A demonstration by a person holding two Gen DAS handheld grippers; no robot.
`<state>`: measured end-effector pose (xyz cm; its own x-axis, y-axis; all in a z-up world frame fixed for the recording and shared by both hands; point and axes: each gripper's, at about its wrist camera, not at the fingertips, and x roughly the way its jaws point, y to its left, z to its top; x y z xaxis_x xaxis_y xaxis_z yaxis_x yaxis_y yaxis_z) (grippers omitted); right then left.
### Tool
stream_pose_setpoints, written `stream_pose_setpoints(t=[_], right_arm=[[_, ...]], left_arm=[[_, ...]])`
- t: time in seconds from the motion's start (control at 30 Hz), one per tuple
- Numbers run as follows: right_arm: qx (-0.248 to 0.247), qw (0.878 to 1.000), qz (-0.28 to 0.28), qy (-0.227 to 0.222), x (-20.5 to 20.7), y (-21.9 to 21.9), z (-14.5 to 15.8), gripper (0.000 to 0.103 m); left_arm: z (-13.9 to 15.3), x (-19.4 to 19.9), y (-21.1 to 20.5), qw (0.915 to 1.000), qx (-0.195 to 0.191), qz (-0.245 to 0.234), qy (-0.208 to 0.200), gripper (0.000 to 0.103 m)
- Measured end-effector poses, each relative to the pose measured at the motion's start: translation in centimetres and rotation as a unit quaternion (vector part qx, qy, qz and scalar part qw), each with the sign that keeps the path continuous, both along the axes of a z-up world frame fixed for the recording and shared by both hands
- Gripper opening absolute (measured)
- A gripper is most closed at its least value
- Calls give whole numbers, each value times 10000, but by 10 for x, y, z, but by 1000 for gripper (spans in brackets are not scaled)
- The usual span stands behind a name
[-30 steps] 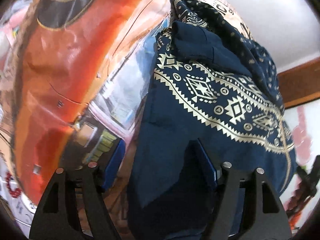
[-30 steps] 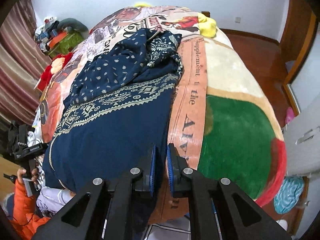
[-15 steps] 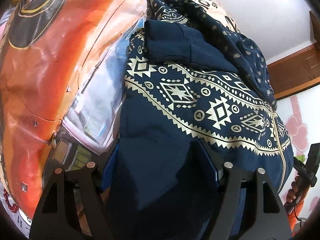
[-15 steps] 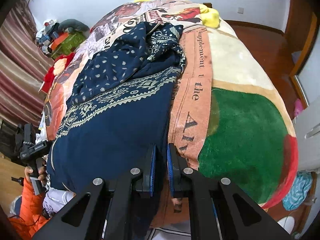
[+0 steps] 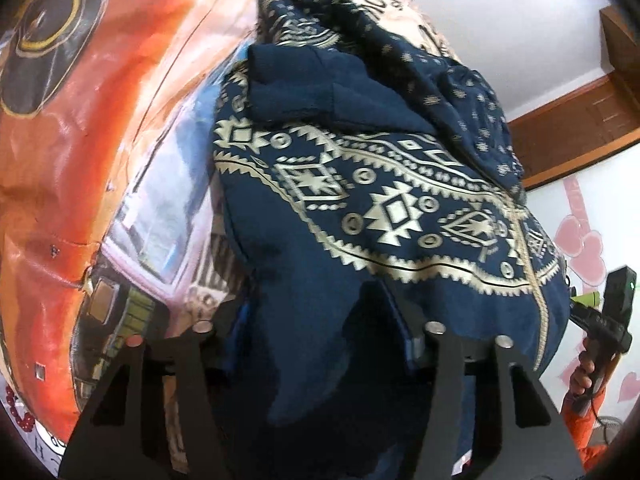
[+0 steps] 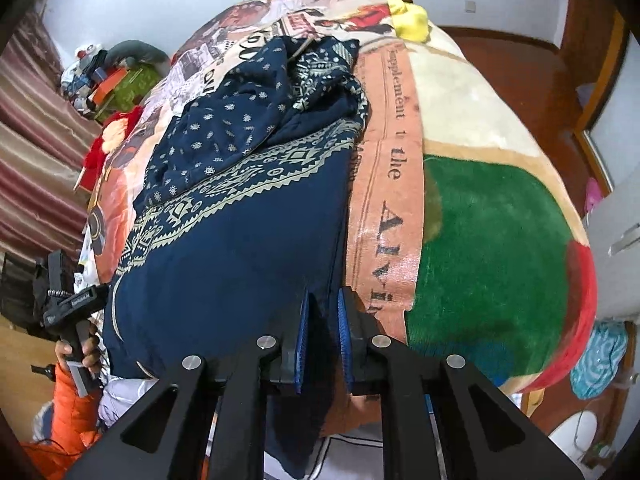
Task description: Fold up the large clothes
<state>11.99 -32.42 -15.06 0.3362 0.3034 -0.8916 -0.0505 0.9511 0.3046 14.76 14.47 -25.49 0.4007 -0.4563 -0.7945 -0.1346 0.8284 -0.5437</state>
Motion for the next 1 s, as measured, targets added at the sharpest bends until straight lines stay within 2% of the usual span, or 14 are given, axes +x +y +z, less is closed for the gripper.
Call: stream_pose_setpoints(t=[0.13, 0.17, 0.27, 0.37, 0.5, 0.63, 0.73, 0.87, 1.0], right_arm=[[237, 9996, -71, 163, 13, -2, -6, 11], [209, 9997, -22, 112, 14, 0, -6, 11], [200, 9996, 108, -195, 13, 4, -6, 11], [329, 9981, 35, -527, 5, 3, -3, 9], [646, 9937, 77, -913, 5, 9, 11, 8], [621, 9885, 163, -1366, 22, 20, 32, 7], [525, 9847, 170, -1654, 44, 26, 45, 7], [317, 9819, 94, -1867, 83, 30, 50, 7], [-191, 9820, 4, -1877, 126, 34, 39, 7]], left_arm=[[15, 5, -9, 9996, 134, -123, -230, 30], [19, 6, -11, 9993, 172, -150, -296, 23], [36, 11, -15, 9981, 282, -149, -535, 14], [54, 17, -17, 9964, 353, -143, -764, 12], [94, 30, -14, 9902, 494, -144, -1299, 11], [126, 47, -2, 9840, 283, 64, -1758, 10], [140, 64, 7, 9800, 196, 262, -1965, 10], [131, 94, 15, 9815, 384, 530, -1799, 10], [89, 130, 22, 9866, 751, 835, -1186, 10]])
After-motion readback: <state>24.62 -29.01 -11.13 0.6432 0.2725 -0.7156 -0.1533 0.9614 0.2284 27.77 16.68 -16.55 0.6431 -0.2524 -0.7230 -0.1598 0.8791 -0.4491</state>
